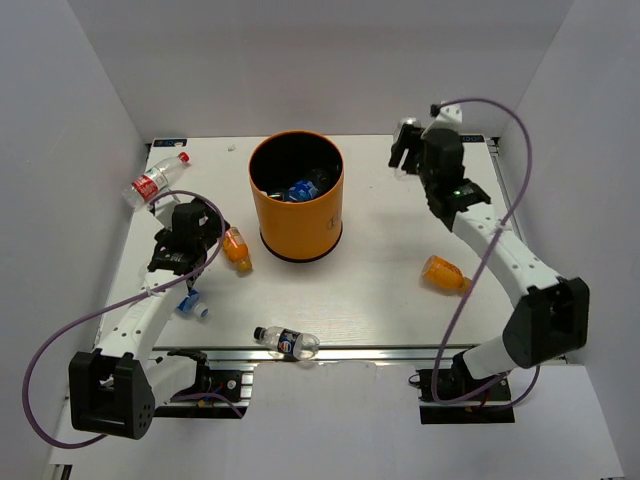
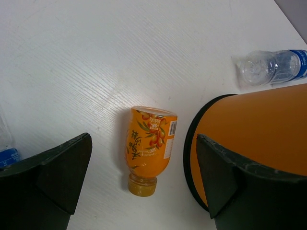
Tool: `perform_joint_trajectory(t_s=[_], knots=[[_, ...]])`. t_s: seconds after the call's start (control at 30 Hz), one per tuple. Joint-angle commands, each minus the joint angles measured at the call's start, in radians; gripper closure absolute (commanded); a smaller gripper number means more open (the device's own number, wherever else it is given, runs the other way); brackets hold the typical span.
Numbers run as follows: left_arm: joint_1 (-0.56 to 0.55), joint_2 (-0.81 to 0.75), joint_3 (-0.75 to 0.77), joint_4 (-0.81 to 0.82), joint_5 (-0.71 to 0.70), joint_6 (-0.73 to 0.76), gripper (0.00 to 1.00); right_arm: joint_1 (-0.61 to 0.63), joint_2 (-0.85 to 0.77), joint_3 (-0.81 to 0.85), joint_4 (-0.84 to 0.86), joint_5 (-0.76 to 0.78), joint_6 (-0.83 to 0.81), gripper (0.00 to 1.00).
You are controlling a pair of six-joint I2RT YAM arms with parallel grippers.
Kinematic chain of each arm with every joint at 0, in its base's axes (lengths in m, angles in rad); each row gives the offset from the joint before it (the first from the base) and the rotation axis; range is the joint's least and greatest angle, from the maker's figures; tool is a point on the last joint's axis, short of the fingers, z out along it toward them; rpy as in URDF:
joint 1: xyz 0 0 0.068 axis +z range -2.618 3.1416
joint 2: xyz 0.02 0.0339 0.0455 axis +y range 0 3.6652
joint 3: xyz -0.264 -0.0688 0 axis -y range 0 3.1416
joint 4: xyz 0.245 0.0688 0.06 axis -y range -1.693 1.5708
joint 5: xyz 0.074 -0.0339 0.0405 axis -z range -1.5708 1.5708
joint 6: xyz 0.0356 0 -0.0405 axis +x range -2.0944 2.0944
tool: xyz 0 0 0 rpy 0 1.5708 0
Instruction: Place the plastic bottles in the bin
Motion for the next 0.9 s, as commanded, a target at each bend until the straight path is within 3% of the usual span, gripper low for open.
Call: perform_joint_trajectory(t_s=[0.0,0.2,0.3,0.43,0.47,0.53,0.57,0.87], knots=[[-0.002,-0.021,0.001,0.032,0.045,0.028,0.02,-0.001,-0.11,0.129,0.055,-0.111,-0.117,0.67],[-0.003,-0.019,-0.011,0.04,0.089,0.035,0.02,0.052,-0.078,0.307,0.004,-0.592,-0.186,0.67],[-0.001,-0.01,-0.014,0.041,0.112,0.037,0.02,0.127,-0.004,0.391,-0.029,-0.72,-0.221,0.67],[-0.003,0.007,-0.006,0.023,0.118,0.034,0.02,0.207,0.091,0.456,-0.054,-0.737,-0.248,0.58],[-0.003,0.013,-0.008,0.021,0.129,0.034,0.02,0.215,0.132,0.491,-0.066,-0.748,-0.248,0.51],[-0.003,0.024,-0.009,0.006,0.137,0.028,0.02,0.217,0.166,0.525,-0.109,-0.78,-0.235,0.28],[-0.003,0.029,-0.011,0.006,0.146,0.026,0.02,0.218,0.187,0.551,-0.123,-0.789,-0.238,0.11],[-0.003,0.131,-0.023,0.07,0.226,0.008,0.02,0.212,0.139,0.536,-0.131,-0.695,-0.258,0.11]])
